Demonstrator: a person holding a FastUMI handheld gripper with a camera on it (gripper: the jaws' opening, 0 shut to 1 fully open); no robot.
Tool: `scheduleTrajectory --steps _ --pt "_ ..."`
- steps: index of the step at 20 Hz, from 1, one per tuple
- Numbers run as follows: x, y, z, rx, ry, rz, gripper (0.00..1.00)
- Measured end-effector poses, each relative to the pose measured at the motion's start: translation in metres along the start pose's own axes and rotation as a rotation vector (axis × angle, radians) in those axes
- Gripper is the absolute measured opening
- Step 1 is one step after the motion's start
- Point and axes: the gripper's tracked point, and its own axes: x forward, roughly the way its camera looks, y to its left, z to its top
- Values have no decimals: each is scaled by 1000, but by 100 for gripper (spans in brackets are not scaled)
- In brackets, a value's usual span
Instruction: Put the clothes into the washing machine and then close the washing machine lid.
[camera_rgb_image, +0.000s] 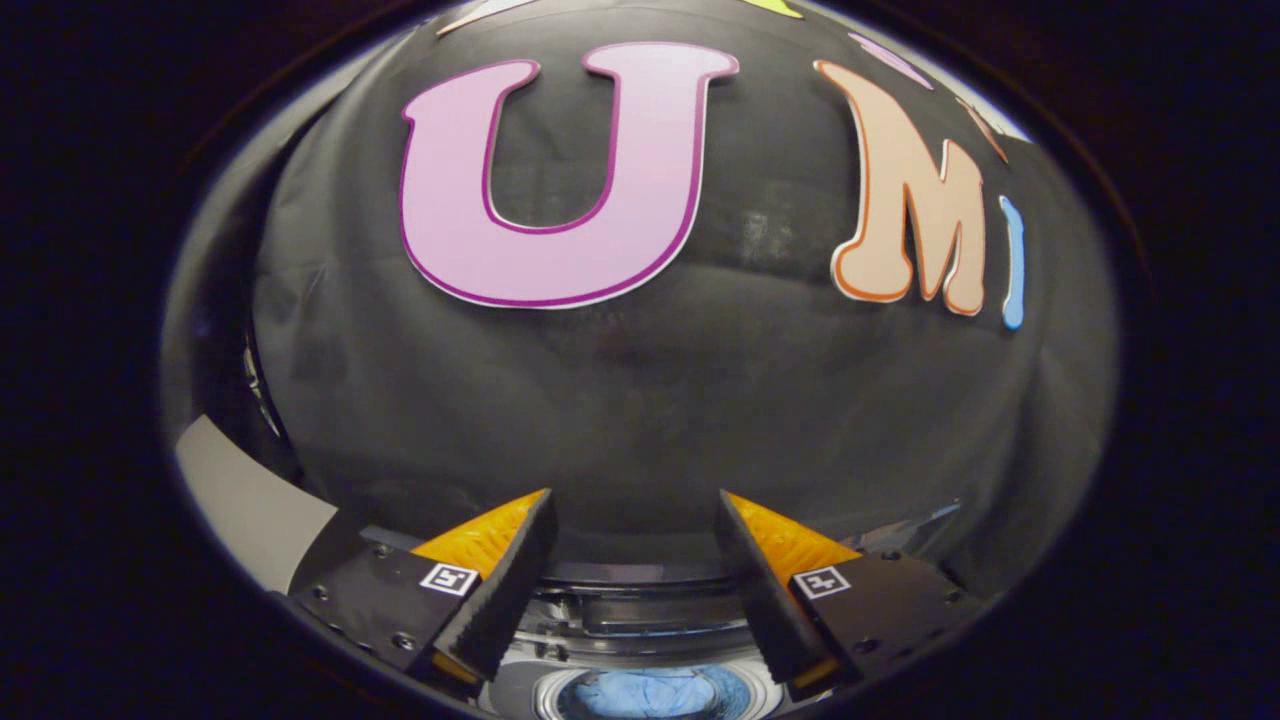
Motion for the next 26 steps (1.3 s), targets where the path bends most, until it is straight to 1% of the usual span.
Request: scheduleTrajectory --steps 3,13,17,23,26 --pt "-6 0 -2 -9 -9 3 99" --pt "-58 -3 -23 -11 -13 12 99" --pt "-84 -4 -40 -18 -2 14 99" --pt "-117 -4 -75 -9 30 42 99" --pt "-131 -10 -86 -29 10 27 99"
